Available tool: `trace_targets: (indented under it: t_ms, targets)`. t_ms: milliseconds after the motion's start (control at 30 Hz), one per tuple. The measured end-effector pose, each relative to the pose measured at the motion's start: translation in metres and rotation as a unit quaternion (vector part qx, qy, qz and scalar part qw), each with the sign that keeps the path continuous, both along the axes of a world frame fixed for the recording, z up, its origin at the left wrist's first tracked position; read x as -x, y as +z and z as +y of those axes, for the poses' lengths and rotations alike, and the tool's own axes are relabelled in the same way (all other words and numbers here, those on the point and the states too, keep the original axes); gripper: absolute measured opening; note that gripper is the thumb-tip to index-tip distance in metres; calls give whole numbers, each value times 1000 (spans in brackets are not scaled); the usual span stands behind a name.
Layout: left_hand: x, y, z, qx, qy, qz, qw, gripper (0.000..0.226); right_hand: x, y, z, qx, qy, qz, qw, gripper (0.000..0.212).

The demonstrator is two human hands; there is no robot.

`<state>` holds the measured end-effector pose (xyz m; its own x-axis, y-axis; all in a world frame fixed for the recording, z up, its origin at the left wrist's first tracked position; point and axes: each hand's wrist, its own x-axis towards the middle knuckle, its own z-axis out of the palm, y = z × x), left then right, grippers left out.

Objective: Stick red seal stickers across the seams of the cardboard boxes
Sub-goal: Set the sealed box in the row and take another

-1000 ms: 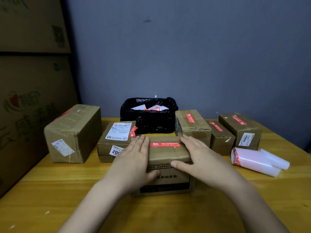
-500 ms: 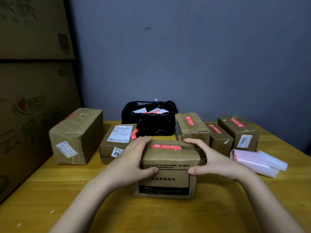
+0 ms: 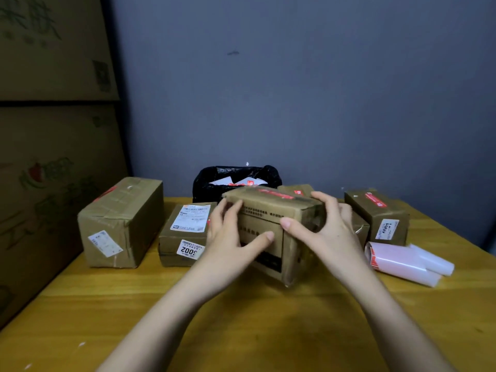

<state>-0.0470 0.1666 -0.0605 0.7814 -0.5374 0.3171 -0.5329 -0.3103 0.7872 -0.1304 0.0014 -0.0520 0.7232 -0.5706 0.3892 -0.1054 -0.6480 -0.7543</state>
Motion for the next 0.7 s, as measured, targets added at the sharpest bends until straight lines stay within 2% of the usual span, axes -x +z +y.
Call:
trace_targets:
  t_ms: [100, 167, 200, 300, 400, 467, 533, 600, 700]
  targets:
    - [0, -5, -13, 58, -34, 120, 990, 103, -14, -4, 13, 57, -59, -5, 997, 89]
    - [-9, -9, -24, 107, -59, 221, 968, 114, -24, -7, 20, 81, -71, -7, 994, 91]
    - [-16, -13, -30, 119, -61, 245, 960, 121, -28, -10, 24, 87, -72, -5, 994, 89]
    - [-37, -24, -37, 152, -54, 252, 954, 134, -38, -25, 36, 114, -60, -23, 991, 84]
    - [-49, -24, -40, 199, -36, 289, 936, 132, -47, -42, 36, 149, -34, -41, 987, 74]
    - [-56, -24, -42, 198, -24, 290, 936, 132, -54, -48, 30, 146, -15, -29, 989, 70]
    - [-57, -26, -43, 187, -43, 287, 938, 121, -60, -52, 23, 162, -7, -13, 987, 68]
    - [-59, -34, -46, 182, -69, 295, 936, 100, -66, -56, 18, 182, -10, -4, 983, 66]
    - [-69, -49, -55, 179, -60, 283, 940, 77, -71, -61, 12, 196, -23, 19, 980, 65]
